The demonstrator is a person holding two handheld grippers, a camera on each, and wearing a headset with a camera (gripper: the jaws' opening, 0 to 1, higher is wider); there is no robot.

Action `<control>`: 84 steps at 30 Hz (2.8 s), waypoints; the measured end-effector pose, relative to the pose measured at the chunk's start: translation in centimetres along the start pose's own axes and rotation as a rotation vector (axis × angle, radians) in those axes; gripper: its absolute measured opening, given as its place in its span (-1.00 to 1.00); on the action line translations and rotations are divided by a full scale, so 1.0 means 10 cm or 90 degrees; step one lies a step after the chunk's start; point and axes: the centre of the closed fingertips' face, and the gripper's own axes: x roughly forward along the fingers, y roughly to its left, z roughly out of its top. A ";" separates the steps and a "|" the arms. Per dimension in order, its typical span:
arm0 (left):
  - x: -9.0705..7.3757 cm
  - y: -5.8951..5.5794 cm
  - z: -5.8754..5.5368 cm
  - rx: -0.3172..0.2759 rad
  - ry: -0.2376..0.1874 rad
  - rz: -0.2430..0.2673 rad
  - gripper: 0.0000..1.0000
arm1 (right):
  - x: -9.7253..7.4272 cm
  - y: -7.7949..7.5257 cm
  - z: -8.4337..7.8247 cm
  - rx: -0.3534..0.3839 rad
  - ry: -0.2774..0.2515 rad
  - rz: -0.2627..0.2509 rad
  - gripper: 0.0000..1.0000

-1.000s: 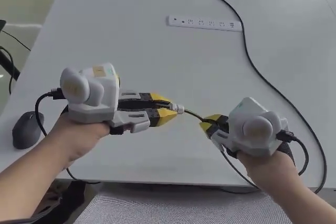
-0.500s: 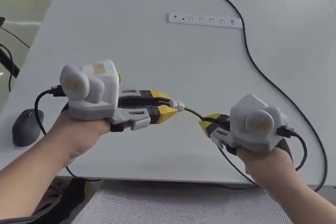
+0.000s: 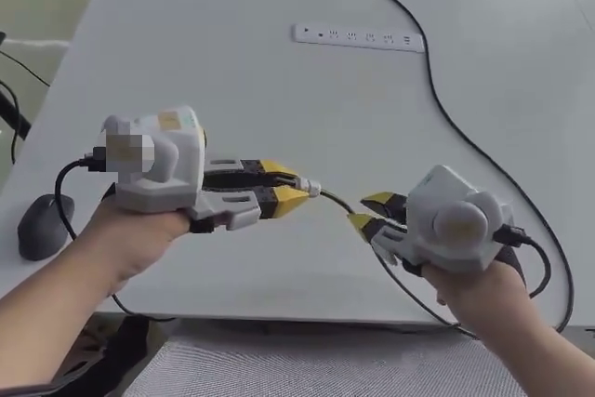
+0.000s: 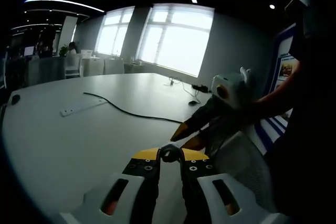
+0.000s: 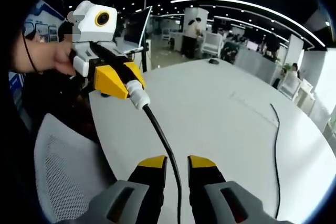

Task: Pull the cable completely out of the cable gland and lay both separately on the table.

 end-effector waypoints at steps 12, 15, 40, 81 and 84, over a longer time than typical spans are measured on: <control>0.02 -0.01 0.01 -0.001 0.000 -0.004 -0.70 | 0.03 0.28 0.38 -0.168 -0.022 0.034 -0.69; 0.02 -0.01 0.02 -0.002 -0.001 -0.005 -0.70 | 0.05 0.31 0.40 -0.193 -0.021 0.039 -0.70; 0.04 -0.05 0.03 -0.003 -0.007 -0.007 -0.70 | 0.08 0.32 0.46 -0.251 -0.024 0.022 -1.00; -0.03 -0.07 0.14 -0.002 -0.028 -0.006 -0.70 | 0.14 0.09 -0.03 -0.151 0.022 0.016 -1.00; -0.03 -0.05 0.10 0.002 -0.016 -0.003 -0.70 | 0.13 0.09 -0.06 -0.145 0.023 0.016 -1.00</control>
